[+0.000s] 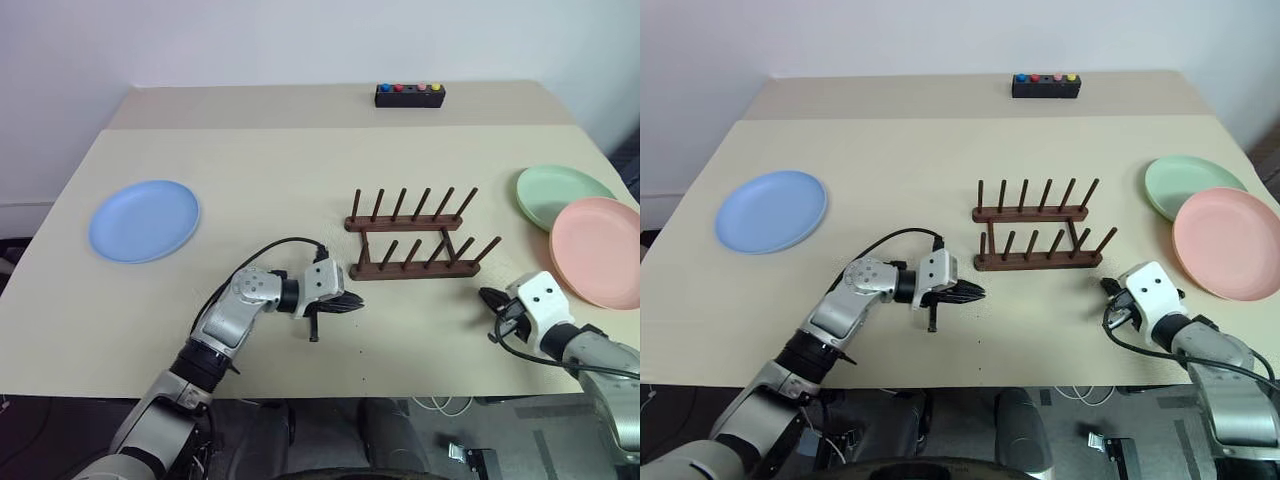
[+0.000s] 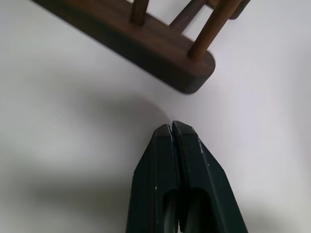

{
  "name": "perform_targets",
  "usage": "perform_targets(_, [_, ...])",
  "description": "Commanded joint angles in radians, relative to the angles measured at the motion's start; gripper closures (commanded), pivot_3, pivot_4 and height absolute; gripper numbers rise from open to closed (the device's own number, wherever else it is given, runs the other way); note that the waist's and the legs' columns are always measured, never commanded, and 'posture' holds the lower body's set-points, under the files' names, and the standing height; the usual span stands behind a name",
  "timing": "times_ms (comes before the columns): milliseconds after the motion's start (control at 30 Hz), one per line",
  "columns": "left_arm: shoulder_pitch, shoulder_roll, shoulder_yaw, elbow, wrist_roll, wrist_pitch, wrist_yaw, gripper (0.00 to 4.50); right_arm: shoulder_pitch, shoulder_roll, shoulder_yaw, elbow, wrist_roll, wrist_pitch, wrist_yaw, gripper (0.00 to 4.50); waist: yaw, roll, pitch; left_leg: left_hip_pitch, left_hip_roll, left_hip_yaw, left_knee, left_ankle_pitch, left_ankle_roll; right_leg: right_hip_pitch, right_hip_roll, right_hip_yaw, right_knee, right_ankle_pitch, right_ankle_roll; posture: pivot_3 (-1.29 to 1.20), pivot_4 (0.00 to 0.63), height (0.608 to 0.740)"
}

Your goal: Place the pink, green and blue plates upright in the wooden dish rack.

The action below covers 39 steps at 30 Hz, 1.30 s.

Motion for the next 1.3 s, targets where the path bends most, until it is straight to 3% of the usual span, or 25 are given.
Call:
perform_targets(33, [-0.024, -0.032, -0.01, 0.032, 0.038, -0.008, 0.078, 4.28, -0.049, -0.008, 0.024, 0.057, -0.037, -0.026, -0.017, 4.5, 0.001, 0.0, 0.0, 0.0, 0.0, 0.0, 0.0, 0.0, 0.0, 0.0, 0.0, 0.0, 0.0, 0.0, 0.0, 0.0, 0.15, 0.74])
perform_targets(433, [-0.105, -0.058, 0.031, 0.189, 0.069, -0.09, 0.226, 4.28, -0.234, -0.018, 0.099, 0.23, -0.084, -0.118, 0.013, 4.5, -0.005, 0.0, 0.0, 0.004, 0.0, 0.001, -0.001, 0.0, 0.0, 0.002, 0.0, 0.0, 0.0, 0.0, 0.0, 0.0, 0.15, 0.74])
perform_targets(733, [-0.171, -0.074, 0.05, 0.297, 0.055, -0.139, 0.243, 4.28, -0.352, -0.01, 0.137, 0.344, -0.116, -0.156, 0.005, 4.5, -0.004, 0.0, 0.0, 0.004, 0.0, 0.001, -0.002, 0.0, 0.0, 0.002, 0.0, 0.0, 0.0, 0.0, 0.0, 0.0, 0.15, 0.74])
perform_targets(1133, [-0.121, -0.063, 0.041, 0.224, 0.029, -0.121, 0.184, 4.28, -0.092, -0.097, -0.007, 0.087, -0.006, -0.065, 0.12, 4.5, 0.001, 0.0, 0.0, 0.002, 0.0, 0.0, -0.003, 0.0, 0.001, 0.001, 0.0, 0.0, 0.0, 0.0, 0.0, 0.0, 0.15, 0.74])
perform_targets(1300, [-0.127, -0.067, 0.042, 0.233, 0.03, -0.123, 0.18, 4.28, -0.025, -0.092, -0.003, -0.049, 0.035, -0.022, 0.151, 4.5, -0.004, 0.0, 0.0, 0.003, 0.0, 0.0, -0.002, 0.0, 0.001, 0.001, 0.0, 0.0, 0.0, 0.0, 0.0, 0.0, 0.15, 0.74])
